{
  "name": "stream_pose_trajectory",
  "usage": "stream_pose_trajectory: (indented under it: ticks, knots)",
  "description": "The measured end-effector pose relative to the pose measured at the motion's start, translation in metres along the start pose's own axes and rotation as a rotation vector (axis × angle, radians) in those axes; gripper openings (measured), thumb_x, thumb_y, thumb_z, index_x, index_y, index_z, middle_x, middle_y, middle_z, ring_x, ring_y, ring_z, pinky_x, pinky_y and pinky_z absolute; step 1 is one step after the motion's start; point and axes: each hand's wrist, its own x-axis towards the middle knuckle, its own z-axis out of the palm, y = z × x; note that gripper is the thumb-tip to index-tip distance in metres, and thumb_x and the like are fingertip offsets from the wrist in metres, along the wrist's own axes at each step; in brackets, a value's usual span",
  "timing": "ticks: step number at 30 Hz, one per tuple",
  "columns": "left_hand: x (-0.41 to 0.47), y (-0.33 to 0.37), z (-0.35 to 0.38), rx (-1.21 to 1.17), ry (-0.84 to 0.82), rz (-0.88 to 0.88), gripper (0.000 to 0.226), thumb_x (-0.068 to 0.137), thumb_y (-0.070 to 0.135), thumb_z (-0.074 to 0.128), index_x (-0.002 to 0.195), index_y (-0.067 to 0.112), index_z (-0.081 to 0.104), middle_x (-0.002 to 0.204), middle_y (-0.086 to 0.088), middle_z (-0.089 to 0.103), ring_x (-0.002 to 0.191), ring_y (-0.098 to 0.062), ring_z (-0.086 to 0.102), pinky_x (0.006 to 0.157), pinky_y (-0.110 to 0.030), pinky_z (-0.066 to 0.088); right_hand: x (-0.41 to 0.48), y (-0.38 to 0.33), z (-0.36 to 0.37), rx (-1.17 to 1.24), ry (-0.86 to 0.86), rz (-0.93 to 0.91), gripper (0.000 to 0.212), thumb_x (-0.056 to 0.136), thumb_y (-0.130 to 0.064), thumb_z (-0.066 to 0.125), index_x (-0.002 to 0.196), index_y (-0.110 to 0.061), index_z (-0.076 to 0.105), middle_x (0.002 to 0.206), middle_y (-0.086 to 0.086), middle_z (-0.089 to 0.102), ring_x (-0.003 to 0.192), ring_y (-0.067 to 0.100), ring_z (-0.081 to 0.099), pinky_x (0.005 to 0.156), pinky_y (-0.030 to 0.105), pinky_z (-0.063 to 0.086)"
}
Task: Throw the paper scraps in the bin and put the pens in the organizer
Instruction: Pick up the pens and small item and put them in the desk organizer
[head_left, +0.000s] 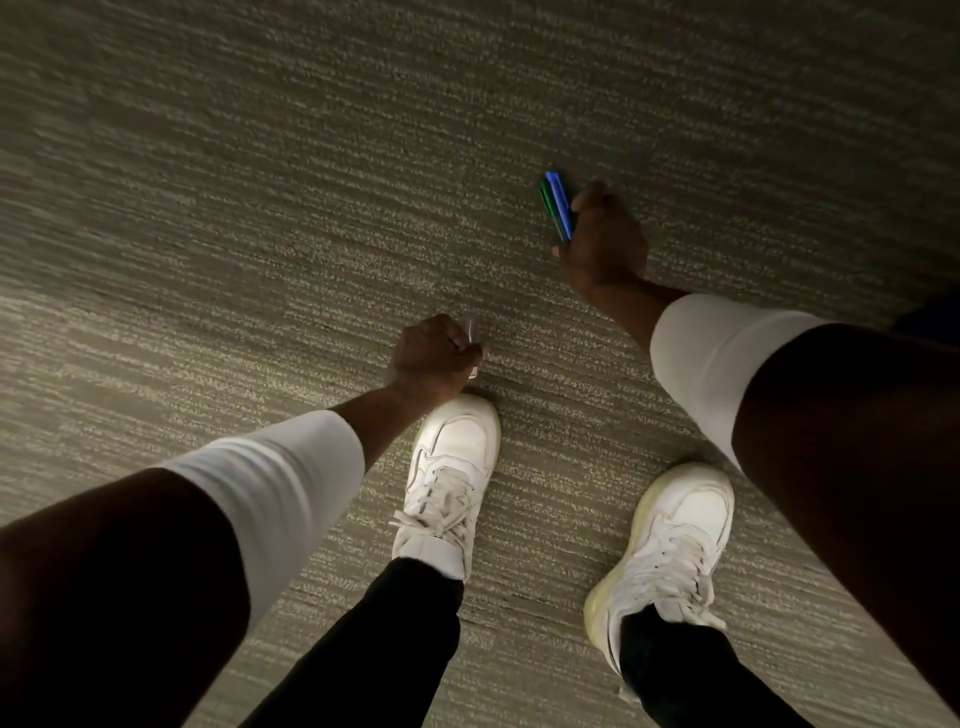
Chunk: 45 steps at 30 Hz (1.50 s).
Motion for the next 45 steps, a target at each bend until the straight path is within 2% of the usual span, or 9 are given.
stream_pose_trajectory:
  ticks: [13, 17, 21, 24, 28, 33, 37, 42, 45]
  knots:
    - [-0.033, 0.003, -0.024, -0.001, 0.042, 0.035, 0.032, 0.086, 0.047, 0.080, 0.082, 0.017, 0.068, 0.094, -0.005, 0.078, 0.093, -0.027, 0.075, 0.085, -0.034, 0.060, -0.071, 0.014, -0.021, -0.038, -0.100, -0.025, 0.026, 0.097, -0.021, 0.073, 0.122, -0.012, 0.069, 0.121, 0.014, 0.074, 0.112, 0.036, 0.071, 0.089, 0.038, 0.056]
    - [-0.062, 0.022, -0.041, -0.003, 0.062, 0.055, 0.044, 0.085, 0.046, 0.081, 0.062, 0.027, 0.049, 0.072, 0.015, 0.062, 0.083, -0.022, 0.073, 0.073, -0.028, 0.055, -0.130, 0.021, -0.047, 0.012, -0.160, 0.030, 0.012, 0.098, -0.022, 0.070, 0.106, -0.015, 0.075, 0.109, 0.012, 0.076, 0.101, 0.036, 0.073, 0.080, 0.036, 0.055]
    - [-0.093, 0.043, -0.056, -0.022, 0.055, 0.039, 0.041, 0.083, 0.054, 0.079, 0.064, 0.031, 0.052, 0.067, 0.015, 0.062, 0.073, -0.015, 0.068, 0.059, -0.020, 0.042, -0.184, 0.028, -0.076, 0.068, -0.192, 0.140, 0.011, 0.095, -0.026, 0.073, 0.099, -0.016, 0.076, 0.101, 0.008, 0.078, 0.091, 0.030, 0.075, 0.071, 0.026, 0.046]
    - [-0.116, 0.058, -0.062, -0.075, 0.019, 0.031, 0.040, 0.083, 0.050, 0.081, 0.064, 0.029, 0.052, 0.074, -0.001, 0.072, 0.077, -0.026, 0.073, 0.068, -0.029, 0.057, -0.219, 0.029, -0.099, 0.195, -0.196, 0.193, 0.012, 0.089, -0.024, 0.083, 0.094, -0.016, 0.075, 0.095, 0.007, 0.078, 0.088, 0.029, 0.074, 0.078, 0.032, 0.055]
    - [-0.146, 0.077, -0.073, -0.103, 0.018, 0.035, 0.037, 0.083, 0.044, 0.084, 0.065, 0.030, 0.055, 0.063, 0.016, 0.060, 0.077, -0.022, 0.073, 0.073, -0.028, 0.057, -0.251, 0.029, -0.134, 0.310, -0.183, 0.209, 0.032, 0.086, -0.019, 0.086, 0.072, -0.027, 0.058, 0.074, 0.002, 0.072, 0.072, 0.028, 0.071, 0.075, 0.042, 0.061]
    - [-0.179, 0.099, -0.088, -0.150, -0.032, 0.046, 0.033, 0.083, 0.039, 0.086, 0.071, 0.026, 0.058, 0.065, 0.012, 0.059, 0.072, -0.018, 0.071, 0.072, -0.026, 0.053, -0.269, 0.027, -0.182, 0.396, -0.089, 0.205, 0.027, 0.091, -0.028, 0.083, 0.075, -0.031, 0.061, 0.069, -0.013, 0.067, 0.066, 0.006, 0.065, 0.071, 0.039, 0.058]
    - [-0.202, 0.120, -0.105, -0.198, -0.074, 0.018, 0.031, 0.079, 0.035, 0.090, 0.071, 0.022, 0.063, 0.061, 0.017, 0.062, 0.057, 0.003, 0.061, 0.060, -0.016, 0.047, -0.279, 0.025, -0.221, 0.458, -0.070, 0.225, 0.018, 0.092, -0.032, 0.082, 0.089, -0.018, 0.072, 0.078, -0.007, 0.074, 0.072, 0.012, 0.071, 0.073, 0.037, 0.060]
    - [-0.227, 0.154, -0.133, -0.189, -0.079, 0.008, 0.039, 0.070, 0.044, 0.095, 0.071, 0.012, 0.073, 0.057, 0.013, 0.061, 0.051, 0.000, 0.055, 0.056, -0.017, 0.041, -0.293, 0.026, -0.271, 0.496, -0.025, 0.216, 0.022, 0.090, -0.033, 0.084, 0.080, -0.032, 0.065, 0.072, -0.013, 0.070, 0.066, -0.001, 0.068, 0.057, 0.008, 0.046]
    - [-0.237, 0.181, -0.150, -0.237, -0.086, -0.020, 0.035, 0.072, 0.037, 0.095, 0.079, 0.010, 0.074, 0.075, 0.007, 0.077, 0.071, -0.006, 0.070, 0.069, -0.020, 0.052, -0.302, 0.030, -0.299, 0.526, -0.016, 0.227, 0.021, 0.090, -0.030, 0.084, 0.080, -0.028, 0.066, 0.072, -0.010, 0.071, 0.064, 0.003, 0.067, 0.058, 0.009, 0.046]
